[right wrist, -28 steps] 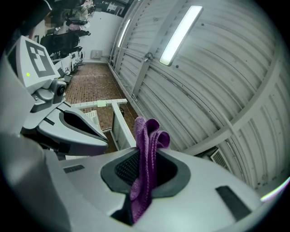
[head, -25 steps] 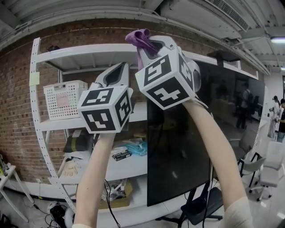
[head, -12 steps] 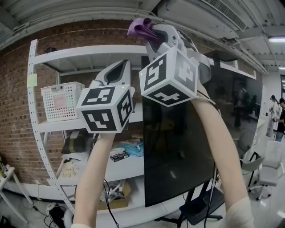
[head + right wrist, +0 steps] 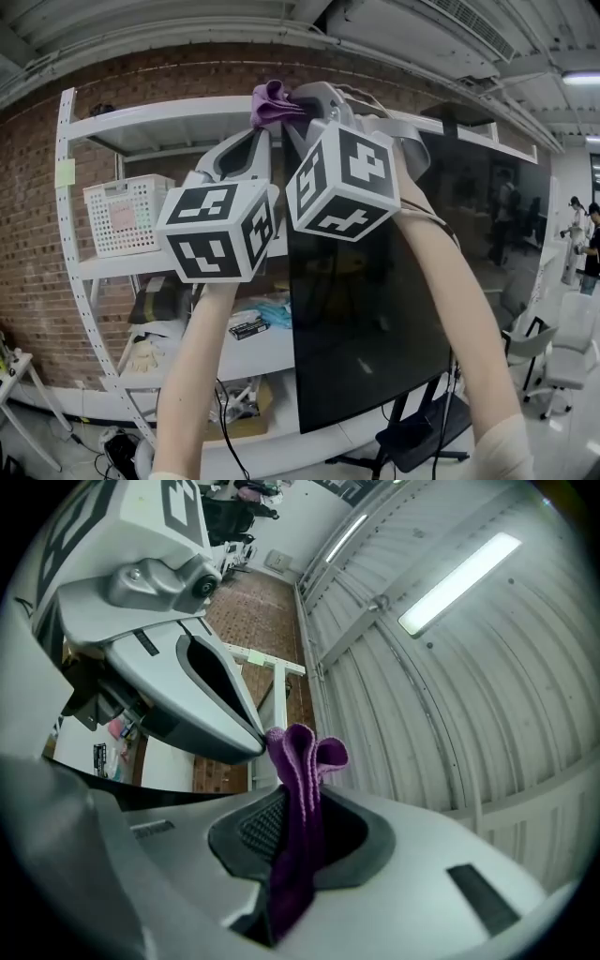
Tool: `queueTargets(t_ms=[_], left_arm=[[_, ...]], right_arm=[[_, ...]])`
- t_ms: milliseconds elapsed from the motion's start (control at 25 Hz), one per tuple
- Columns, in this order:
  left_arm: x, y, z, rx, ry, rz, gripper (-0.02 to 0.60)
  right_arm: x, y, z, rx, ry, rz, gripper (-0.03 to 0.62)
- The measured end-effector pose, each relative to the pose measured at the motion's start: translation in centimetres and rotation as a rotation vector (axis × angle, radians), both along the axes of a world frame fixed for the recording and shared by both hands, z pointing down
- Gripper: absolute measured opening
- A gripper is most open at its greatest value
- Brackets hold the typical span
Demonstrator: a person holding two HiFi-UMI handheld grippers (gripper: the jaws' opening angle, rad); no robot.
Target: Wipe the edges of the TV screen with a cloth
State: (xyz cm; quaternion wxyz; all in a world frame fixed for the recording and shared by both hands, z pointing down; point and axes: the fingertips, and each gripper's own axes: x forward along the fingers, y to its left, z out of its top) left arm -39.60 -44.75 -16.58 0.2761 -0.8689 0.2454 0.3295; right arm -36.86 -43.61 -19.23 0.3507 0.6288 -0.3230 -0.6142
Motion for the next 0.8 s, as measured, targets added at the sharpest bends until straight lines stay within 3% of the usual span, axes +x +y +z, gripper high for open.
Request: queueTargets(t_ms=[480, 800], left_arm=[[1.5, 1.5, 0.9, -0.020, 0.002, -0.020, 0.015], [4.6, 3.9, 1.0, -0.028, -0.010, -0.036, 0.015]], right_arm=[[2.2, 0.1, 1.3, -0.051, 0.057, 0.031, 0.061], [6.9, 1.3, 0.9, -0.102, 0.028, 0.059, 0.061]])
